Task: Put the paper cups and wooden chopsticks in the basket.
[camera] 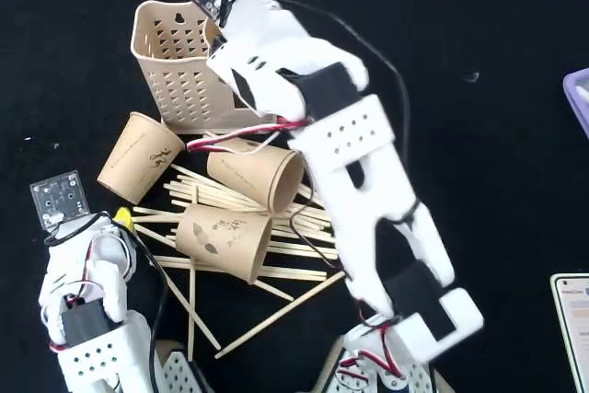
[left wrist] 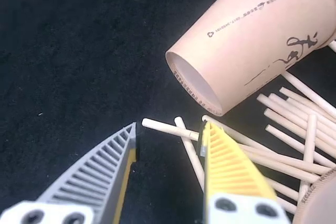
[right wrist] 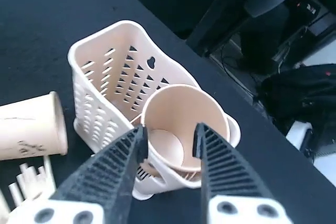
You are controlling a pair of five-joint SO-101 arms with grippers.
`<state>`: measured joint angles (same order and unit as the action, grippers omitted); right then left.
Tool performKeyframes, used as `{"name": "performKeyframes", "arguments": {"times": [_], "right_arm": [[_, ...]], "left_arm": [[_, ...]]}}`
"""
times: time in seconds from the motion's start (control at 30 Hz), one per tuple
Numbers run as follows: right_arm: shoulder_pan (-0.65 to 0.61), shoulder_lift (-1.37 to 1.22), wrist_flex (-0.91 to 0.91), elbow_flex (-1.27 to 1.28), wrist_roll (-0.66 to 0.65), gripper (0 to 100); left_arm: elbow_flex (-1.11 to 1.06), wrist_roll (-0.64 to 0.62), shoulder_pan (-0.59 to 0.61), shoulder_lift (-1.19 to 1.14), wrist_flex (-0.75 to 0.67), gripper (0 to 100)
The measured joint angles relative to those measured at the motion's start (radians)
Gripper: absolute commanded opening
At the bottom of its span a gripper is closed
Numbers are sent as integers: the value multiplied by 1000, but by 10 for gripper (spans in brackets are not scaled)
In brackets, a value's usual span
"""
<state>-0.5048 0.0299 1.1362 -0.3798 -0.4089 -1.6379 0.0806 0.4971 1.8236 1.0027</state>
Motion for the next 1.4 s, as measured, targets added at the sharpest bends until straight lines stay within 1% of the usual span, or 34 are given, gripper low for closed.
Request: {"name": "performKeyframes", "arguments": {"times": [0.13,0.3,0.4,0.53,0.63,0.7,0.87,0.93,1.0,1.1,1.23,1.4], "right_arm": [[-29,98,218,-37,-2,148],[-29,150,488,-17,-11,149],[-32,176,569,60,-92,149],[-31,256,571,261,-176,149],[-32,356,489,460,-233,149],[-32,436,400,618,-269,150],[-32,594,87,1008,-293,150],[-32,618,-9,1119,-302,150],[-32,626,-61,1186,-325,150],[-32,631,-92,1237,-361,150],[-32,634,-147,1274,-370,149],[-32,634,-361,1379,-370,149]], "left_arm": [[0,0,0,-2,0,199],[0,0,0,-2,0,199],[0,0,0,-2,0,199],[0,0,0,-2,0,199],[0,0,0,-2,0,199],[0,0,0,-2,0,199],[0,0,0,-2,0,199],[0,0,0,-2,0,199],[0,0,0,-2,0,199],[0,0,0,-2,0,199],[0,0,0,-2,0,199],[0,0,0,-2,0,199]]}}
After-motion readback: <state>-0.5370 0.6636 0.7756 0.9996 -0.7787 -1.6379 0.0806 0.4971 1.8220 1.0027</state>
